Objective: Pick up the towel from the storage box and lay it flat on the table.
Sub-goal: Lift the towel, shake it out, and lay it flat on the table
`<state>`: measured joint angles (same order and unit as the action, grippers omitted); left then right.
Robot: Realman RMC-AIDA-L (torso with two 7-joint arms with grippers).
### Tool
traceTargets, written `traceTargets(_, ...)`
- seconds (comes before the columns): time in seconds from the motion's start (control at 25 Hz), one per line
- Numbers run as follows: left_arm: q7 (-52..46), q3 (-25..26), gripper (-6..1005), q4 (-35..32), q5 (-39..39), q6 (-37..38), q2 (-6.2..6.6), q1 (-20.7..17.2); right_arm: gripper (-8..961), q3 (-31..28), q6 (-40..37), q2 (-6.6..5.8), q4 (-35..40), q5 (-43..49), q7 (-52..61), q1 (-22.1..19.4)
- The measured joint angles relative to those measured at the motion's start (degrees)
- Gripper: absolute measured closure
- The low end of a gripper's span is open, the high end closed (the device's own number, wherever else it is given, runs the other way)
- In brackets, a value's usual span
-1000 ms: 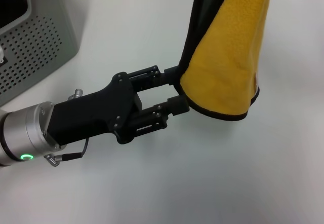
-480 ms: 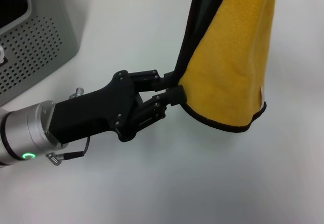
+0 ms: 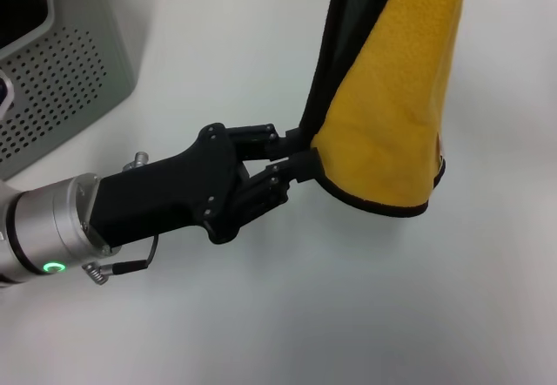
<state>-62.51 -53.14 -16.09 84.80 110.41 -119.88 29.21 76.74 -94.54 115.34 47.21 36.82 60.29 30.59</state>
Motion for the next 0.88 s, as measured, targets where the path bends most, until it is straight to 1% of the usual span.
traceTargets(0.4, -0.67, -0.04, 821, 0.18, 0.11, -1.43, -0.07, 0.02, 937, 0.34, -0.08, 0.05, -0.02, 0.0, 0.0, 0.0)
traceTargets(0.64, -0.68, -0.11, 944, 0.18, 0.1, -1.41, -0.08, -0.01, 937, 0.44, -0.19, 0.06, -1.15, 0.06, 0.0, 0.0)
traceTargets(0.72, -1.01, 0.11, 953, 0.16, -0.34, -1.12, -0.06, -0.37, 937, 0.42, -0.21, 0.04, -2.11, 0.37, 0.06, -0.06)
traceTargets(0.84, -3.07, 0.38, 967, -0.65, -3.19, 0.37, 0.68, -1.85, 936, 0.08, 0.54, -0.39, -2.89, 2.0, 0.52, -1.12)
traceTargets(0.88, -3.66, 0.4, 971, -1.06, -4.51, 1.18, 1.15, -2.56, 936, 0.04, 1.28, -0.78, -2.92, 2.57, 0.92, -1.57)
